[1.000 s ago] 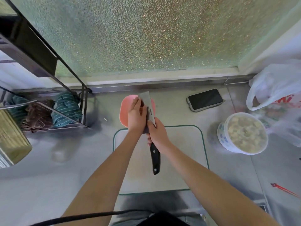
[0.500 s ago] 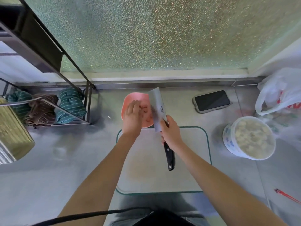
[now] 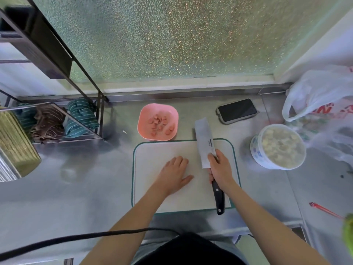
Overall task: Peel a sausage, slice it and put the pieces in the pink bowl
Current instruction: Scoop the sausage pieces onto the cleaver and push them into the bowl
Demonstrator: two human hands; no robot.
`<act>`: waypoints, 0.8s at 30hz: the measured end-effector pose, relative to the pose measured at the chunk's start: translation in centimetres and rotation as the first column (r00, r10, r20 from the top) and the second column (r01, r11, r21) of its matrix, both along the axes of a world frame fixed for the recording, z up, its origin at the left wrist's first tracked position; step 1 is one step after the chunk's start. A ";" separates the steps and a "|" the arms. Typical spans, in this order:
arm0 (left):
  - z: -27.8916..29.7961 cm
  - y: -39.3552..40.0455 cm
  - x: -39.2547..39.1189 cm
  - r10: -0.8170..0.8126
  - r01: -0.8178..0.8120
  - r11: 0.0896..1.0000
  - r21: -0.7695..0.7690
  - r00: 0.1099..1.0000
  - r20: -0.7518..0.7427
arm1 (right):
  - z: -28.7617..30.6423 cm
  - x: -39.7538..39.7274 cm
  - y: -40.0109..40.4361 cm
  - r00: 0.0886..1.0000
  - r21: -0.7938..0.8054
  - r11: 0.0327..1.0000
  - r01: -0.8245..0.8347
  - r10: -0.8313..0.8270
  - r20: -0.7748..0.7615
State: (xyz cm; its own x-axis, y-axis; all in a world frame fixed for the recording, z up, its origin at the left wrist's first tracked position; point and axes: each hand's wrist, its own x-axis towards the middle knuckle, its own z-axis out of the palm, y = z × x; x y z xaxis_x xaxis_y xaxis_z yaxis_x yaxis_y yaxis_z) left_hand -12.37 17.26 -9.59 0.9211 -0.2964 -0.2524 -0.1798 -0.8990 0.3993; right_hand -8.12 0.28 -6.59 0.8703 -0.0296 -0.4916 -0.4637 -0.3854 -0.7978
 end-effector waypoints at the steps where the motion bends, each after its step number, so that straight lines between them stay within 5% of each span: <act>1: 0.0 -0.1 -0.2 -0.003 0.003 1.000 0.007 1.000 0.006 | -0.1 -0.4 -0.3 1.000 -0.005 1.000 -0.004 0.003 -0.007; 5: 0.0 0.1 -1.0 0.029 -0.038 0.997 0.067 0.992 0.126 | -0.2 -2.2 -1.2 1.000 -0.054 0.998 -0.029 0.029 0.004; 11: -1.3 0.6 -3.3 0.081 -0.080 0.975 0.206 0.997 0.006 | 0.3 -4.2 -1.6 0.991 -0.191 0.977 -0.097 0.112 0.068; 19: -0.3 0.2 -3.9 0.194 -0.210 0.972 0.104 0.970 0.144 | 0.7 -5.3 -2.3 0.854 -0.497 0.810 -0.311 0.467 0.227; 24: 1.8 0.4 -3.6 0.476 -0.462 0.879 -0.120 0.867 0.149 | -0.2 -5.5 -1.9 0.776 -0.700 0.623 -0.349 0.611 0.157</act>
State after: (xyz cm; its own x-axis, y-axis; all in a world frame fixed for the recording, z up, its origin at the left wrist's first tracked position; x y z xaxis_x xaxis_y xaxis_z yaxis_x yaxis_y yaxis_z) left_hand -16.01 17.69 -7.76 0.9828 0.1688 -0.0745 0.1838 -0.8617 0.4729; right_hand -13.59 -1.61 -6.75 0.9440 0.2736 -0.1846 0.1946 -0.9130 -0.3585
